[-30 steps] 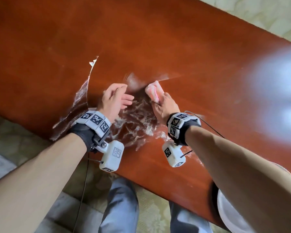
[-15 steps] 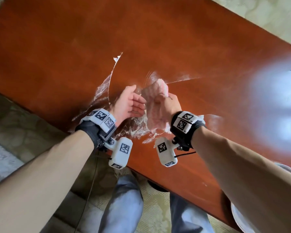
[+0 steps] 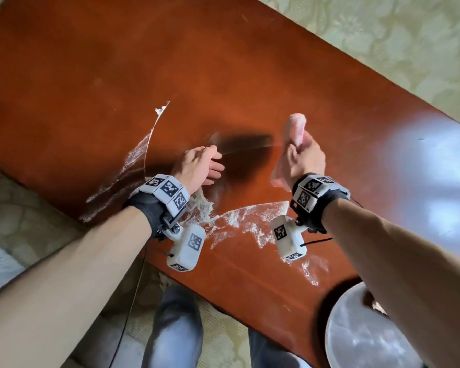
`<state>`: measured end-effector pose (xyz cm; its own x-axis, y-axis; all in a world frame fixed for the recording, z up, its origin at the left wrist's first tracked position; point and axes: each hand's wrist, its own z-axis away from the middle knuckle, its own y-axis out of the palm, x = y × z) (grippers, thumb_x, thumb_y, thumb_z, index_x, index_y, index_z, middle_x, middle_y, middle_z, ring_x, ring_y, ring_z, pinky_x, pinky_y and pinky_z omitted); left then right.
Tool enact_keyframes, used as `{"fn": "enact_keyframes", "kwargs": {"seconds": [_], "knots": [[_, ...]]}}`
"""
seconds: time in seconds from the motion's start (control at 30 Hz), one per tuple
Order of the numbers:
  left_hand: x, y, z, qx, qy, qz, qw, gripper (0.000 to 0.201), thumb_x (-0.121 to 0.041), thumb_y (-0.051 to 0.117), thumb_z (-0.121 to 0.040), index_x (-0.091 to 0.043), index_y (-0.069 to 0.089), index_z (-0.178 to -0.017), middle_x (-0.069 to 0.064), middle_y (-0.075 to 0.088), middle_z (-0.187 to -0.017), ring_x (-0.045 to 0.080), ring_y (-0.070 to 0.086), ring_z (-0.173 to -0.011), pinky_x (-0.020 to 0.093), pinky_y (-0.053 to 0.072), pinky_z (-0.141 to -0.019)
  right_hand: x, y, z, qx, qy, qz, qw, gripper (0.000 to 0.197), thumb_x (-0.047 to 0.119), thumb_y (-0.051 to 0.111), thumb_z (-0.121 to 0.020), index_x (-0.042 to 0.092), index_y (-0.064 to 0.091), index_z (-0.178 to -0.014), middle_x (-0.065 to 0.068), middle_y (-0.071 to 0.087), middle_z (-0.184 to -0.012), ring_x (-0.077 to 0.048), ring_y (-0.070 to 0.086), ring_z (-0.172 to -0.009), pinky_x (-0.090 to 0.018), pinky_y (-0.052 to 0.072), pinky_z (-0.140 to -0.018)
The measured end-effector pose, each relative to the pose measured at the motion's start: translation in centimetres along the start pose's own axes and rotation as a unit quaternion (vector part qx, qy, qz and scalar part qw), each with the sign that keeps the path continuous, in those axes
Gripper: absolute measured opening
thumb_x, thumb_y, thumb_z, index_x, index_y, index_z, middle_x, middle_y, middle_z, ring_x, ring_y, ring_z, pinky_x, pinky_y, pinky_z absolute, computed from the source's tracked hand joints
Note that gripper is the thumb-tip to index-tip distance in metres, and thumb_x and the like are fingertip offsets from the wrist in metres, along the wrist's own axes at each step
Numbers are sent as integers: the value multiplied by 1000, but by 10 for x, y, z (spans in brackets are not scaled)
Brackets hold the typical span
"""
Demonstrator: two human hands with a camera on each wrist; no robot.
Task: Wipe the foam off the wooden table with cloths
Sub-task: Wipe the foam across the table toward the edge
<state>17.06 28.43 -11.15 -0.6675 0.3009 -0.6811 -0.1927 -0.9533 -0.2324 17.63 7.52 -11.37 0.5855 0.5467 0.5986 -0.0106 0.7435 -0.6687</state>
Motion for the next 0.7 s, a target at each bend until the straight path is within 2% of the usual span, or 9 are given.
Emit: {"fn": "enact_keyframes", "kwargs": {"seconds": [0.07, 0.17, 0.3, 0.37, 0.47, 0.57, 0.7], "knots": [[-4, 7, -4, -9, 3, 5, 1000, 41, -29, 39, -105, -1, 64, -119, 17, 72, -103, 24, 69, -84, 29, 56, -69, -6, -10, -15, -45, -5, 36, 998, 36, 20, 42, -88, 21, 55, -122, -11, 62, -105, -31, 63, -91, -39, 52, -86], [-5, 16, -14, -21, 4, 5, 1000, 40, -30, 39, -105, -3, 65, -118, 14, 74, -102, 25, 71, -87, 30, 56, -73, -13, -25, -38, -61, 8, 90, 994, 46, 19, 41, -92, 28, 40, -137, -10, 50, -113, -32, 55, -91, -40, 45, -85], [0, 20, -22, -33, 6, 5, 999, 39, -31, 41, -104, -3, 66, -117, 14, 75, -101, 29, 72, -93, 32, 58, -74, -21, -27, -61, -41, 9, 158, 986, 45, 20, 35, -90, 32, 38, -133, -12, 49, -119, -40, 56, -94, -43, 45, -79], [2, 20, -24, -38, 2, 10, 999, 39, -31, 42, -104, -4, 66, -116, 13, 75, -101, 28, 73, -92, 31, 58, -73, -23, -19, -65, -13, 8, 176, 984, 44, 19, 38, -91, 26, 39, -134, -16, 49, -120, -40, 55, -100, -44, 44, -82], [5, 17, -24, -37, 5, 4, 999, 38, -32, 42, -103, -6, 67, -115, 10, 76, -99, 26, 73, -91, 32, 58, -75, -23, -7, -65, 35, 3, 193, 981, 44, 14, 40, -94, 15, 39, -137, -19, 46, -127, -40, 49, -112, -39, 40, -92], [7, 4, -26, -43, 10, 9, 999, 38, -33, 42, -103, -6, 67, -115, 9, 76, -97, 25, 74, -90, 29, 59, -72, -10, 8, -54, 75, -64, 248, 964, 42, 12, 37, -98, 5, 36, -140, -16, 41, -139, -39, 44, -118, -36, 34, -99], [10, -16, -28, -58, 10, 33, 998, 38, -32, 44, -103, -5, 68, -115, 12, 76, -98, 27, 74, -90, 27, 58, -69, 8, 41, -43, 107, -129, 264, 950, 40, 20, 42, -99, -2, 47, -132, -22, 48, -135, -35, 45, -123, -34, 32, -100]]}}
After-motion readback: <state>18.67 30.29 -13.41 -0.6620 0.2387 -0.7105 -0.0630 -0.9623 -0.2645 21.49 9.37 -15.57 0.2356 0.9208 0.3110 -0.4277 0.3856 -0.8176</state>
